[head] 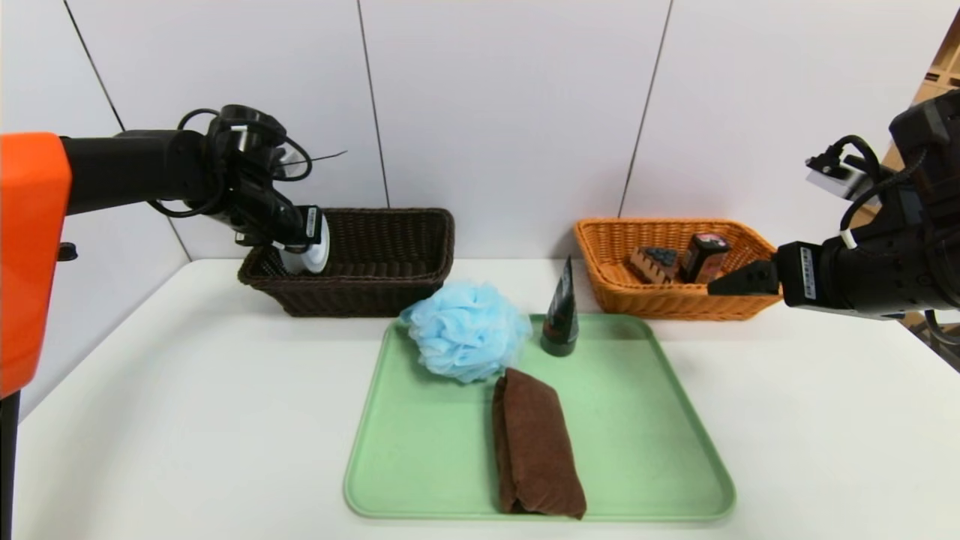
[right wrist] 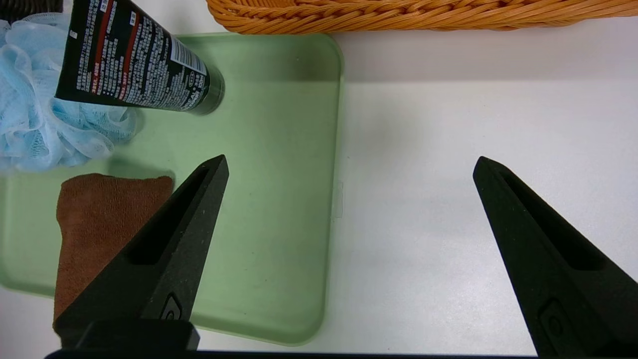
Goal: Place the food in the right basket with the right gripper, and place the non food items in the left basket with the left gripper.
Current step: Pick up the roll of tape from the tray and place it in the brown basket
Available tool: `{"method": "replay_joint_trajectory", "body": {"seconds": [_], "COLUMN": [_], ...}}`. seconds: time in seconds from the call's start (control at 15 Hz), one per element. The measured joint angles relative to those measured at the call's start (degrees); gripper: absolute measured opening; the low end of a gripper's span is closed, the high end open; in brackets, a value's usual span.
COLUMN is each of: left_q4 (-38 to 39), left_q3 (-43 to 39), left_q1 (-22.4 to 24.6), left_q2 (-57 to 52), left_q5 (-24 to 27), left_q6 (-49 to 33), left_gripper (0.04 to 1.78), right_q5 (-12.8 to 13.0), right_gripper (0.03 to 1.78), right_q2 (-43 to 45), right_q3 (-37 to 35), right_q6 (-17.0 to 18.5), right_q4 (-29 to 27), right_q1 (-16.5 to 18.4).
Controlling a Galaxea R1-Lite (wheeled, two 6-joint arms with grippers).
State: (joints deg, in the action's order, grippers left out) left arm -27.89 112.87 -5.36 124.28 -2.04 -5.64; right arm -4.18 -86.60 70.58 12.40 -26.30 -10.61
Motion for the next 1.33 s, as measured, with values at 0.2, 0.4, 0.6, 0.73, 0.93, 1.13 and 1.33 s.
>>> {"method": "replay_joint_trajectory", "body": {"seconds": [0.2,0.4,0.6,0.73,0.93,1.13,1.33], "left_q4": [-0.11,0.02,-0.3,-0.68,-0.61,-0.33,-2.12], "left_q3": [-0.02,0.11,0.13,0.13,0.11,0.11,0.3], "left_q1": [0.05,0.0,0.0,0.0,0.0,-0.01,-2.9], "left_q2": [0.63,0.69,-0.5,-1.13,-1.22,-1.93,-7.69], "left_q5": [0.04,0.0,0.0,-0.05,-0.09,-0.2,-0.27], "left_q6": [0.05,0.0,0.05,0.79,0.99,1.02,0.77], "left_gripper": [0.59,0.59,0.59,0.65,0.99,1.23,1.38], "right_q5": [0.0,-0.02,0.0,-0.04,-0.15,-0.17,-0.24], "right_gripper": [1.7,1.7,1.7,1.7,1.7,1.7,1.7], "right_q2": [-0.09,-0.09,0.05,0.11,0.11,0.2,0.44], "right_q3": [-0.13,-0.46,-0.52,-0.52,-0.52,-0.88,-2.01], "right_q6": [0.02,0.0,0.0,0.0,0.02,0.02,0.0], "right_q4": [-0.02,-0.09,-0.09,-0.13,-0.09,-0.05,-0.02], "right_q1": [-0.02,-0.05,-0.06,-0.06,-0.09,-0.06,0.16]}}
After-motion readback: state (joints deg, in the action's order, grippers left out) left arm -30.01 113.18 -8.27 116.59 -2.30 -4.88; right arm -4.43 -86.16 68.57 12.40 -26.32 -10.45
